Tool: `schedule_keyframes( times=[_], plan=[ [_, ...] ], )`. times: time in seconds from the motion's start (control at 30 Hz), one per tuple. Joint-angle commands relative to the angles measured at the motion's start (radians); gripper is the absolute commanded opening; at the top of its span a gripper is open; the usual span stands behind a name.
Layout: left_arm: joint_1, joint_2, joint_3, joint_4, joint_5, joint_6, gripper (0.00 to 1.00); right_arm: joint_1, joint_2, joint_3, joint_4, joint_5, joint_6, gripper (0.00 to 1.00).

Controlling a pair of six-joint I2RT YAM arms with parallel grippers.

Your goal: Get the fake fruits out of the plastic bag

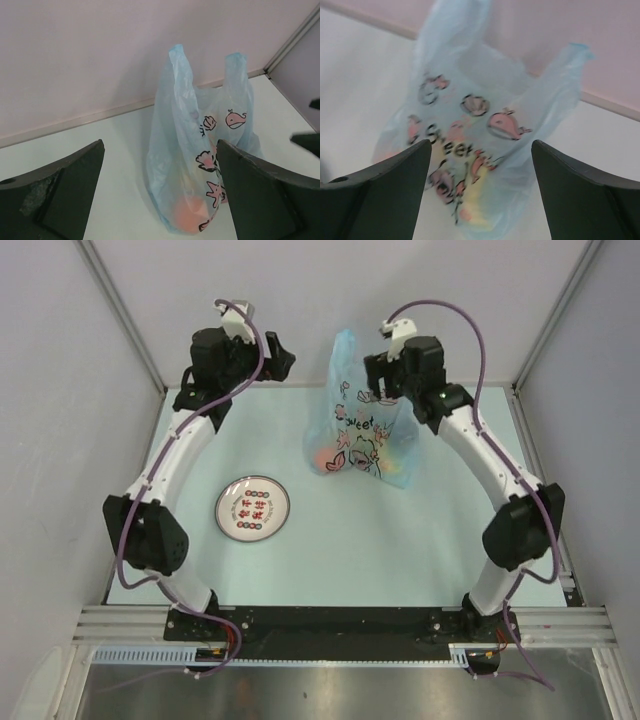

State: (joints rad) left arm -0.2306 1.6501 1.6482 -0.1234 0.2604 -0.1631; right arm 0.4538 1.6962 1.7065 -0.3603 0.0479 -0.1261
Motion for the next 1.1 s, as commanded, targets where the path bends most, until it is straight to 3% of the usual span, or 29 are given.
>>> schedule_keyframes(
  times=[0.0,0.07,0.27,0.47,0.7,0.8,0.87,0.9,0.93,0.97,1.0,1.03,1.07],
  plan=[
    [-0.018,0.1,0.128,0.031,0.065,-0.059,1.0,-0.096,0.139,0.168,0.072,0.029,0.1,0.86],
    [-0.035,0.176,0.204,0.048,0.111,-0.059,1.0,-0.115,0.192,0.248,0.093,0.041,0.102,0.86],
    [-0.09,0.381,0.395,0.116,0.065,-0.068,1.0,-0.168,0.41,0.433,0.141,0.161,0.117,0.88],
    [-0.116,0.591,0.514,0.235,0.025,-0.083,1.0,-0.181,0.559,0.508,0.225,0.322,0.051,0.91],
    [-0.17,0.754,0.64,0.288,-0.099,-0.052,0.97,-0.207,0.69,0.554,0.288,0.337,0.011,0.88],
    [-0.179,0.777,0.654,0.306,-0.182,-0.043,0.83,-0.233,0.75,0.626,0.291,0.325,0.011,0.64],
    [-0.18,0.784,0.673,0.327,-0.173,-0.02,0.74,-0.25,0.773,0.685,0.282,0.299,0.017,0.42],
    [-0.179,0.789,0.683,0.335,-0.161,-0.01,0.63,-0.268,0.793,0.711,0.271,0.276,0.04,0.31],
    [-0.18,0.795,0.699,0.341,-0.147,0.014,0.53,-0.276,0.803,0.734,0.261,0.264,0.054,0.03],
    [-0.179,0.806,0.731,0.352,-0.136,0.026,0.41,-0.286,0.803,0.769,0.25,0.253,0.069,0.0],
    [-0.18,0.809,0.745,0.357,-0.144,0.034,0.11,-0.299,0.792,0.778,0.251,0.227,0.091,0.0],
    [-0.181,0.809,0.755,0.369,-0.156,0.051,0.0,-0.306,0.783,0.783,0.257,0.216,0.094,0.0],
    [-0.181,0.806,0.774,0.39,-0.173,0.057,0.0,-0.31,0.769,0.791,0.273,0.202,0.092,0.0]
  ],
)
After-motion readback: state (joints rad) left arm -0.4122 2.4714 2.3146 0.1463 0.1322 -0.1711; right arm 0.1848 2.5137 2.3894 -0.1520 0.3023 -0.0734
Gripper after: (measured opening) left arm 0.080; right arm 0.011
